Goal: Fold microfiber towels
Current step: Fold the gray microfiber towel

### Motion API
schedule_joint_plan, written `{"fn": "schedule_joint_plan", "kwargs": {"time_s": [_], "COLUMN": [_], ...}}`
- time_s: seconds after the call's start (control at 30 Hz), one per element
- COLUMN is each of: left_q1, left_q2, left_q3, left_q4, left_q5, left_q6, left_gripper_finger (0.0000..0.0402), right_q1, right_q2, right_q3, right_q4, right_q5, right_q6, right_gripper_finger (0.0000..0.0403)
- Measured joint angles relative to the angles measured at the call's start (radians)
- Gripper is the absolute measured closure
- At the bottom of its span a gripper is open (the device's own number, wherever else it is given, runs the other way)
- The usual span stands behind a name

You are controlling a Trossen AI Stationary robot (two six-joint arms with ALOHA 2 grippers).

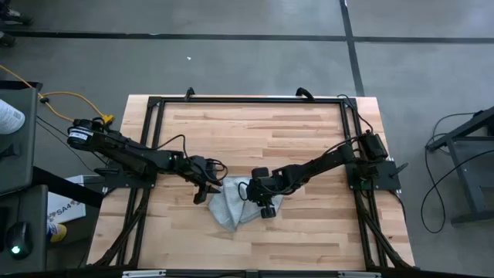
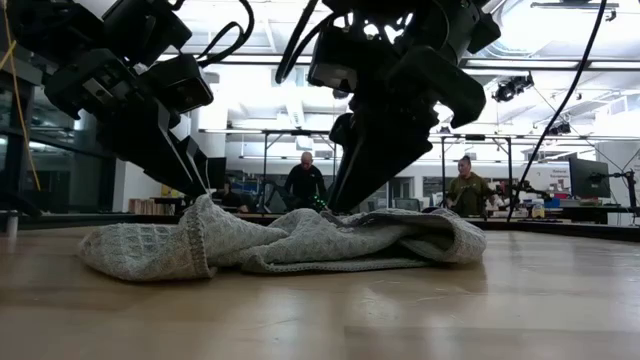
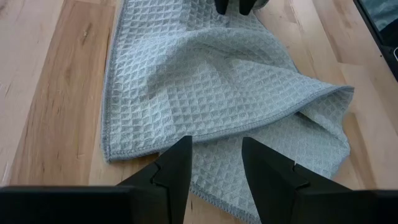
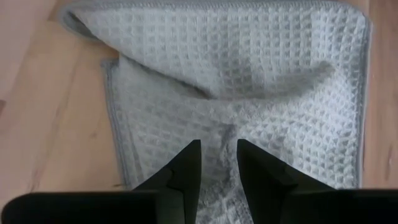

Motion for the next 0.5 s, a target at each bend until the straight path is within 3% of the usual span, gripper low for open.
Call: {"fn": "schedule_joint_plan", "kwargs": {"time_s": [0.1,0.27,0.5], "left_q1": [0.0,0.0,0.0], "left_q2": [0.0,0.0,0.0], "left_q3": [0.0,0.0,0.0], "left_q4": [0.0,-0.004,-0.011], "left_q5": [0.0,-0.001,-0.001], "left_q6": [0.0,0.0,0.0], "left_gripper_finger": [0.0259,0.0259,0.0259], "right_q1": [-0.004,-0.004,-0.004], "right_q2": [0.0,0.0,-0.008], "right_q3": [0.0,0.0,0.0], "right_q4": [-0.044,-0.128,-0.129], "right_q5": [0.005,0.112,0.092], "right_q6": [0.009,0.012,0.014], "right_gripper_finger": [0.0306,0.0306,0.0306]}}
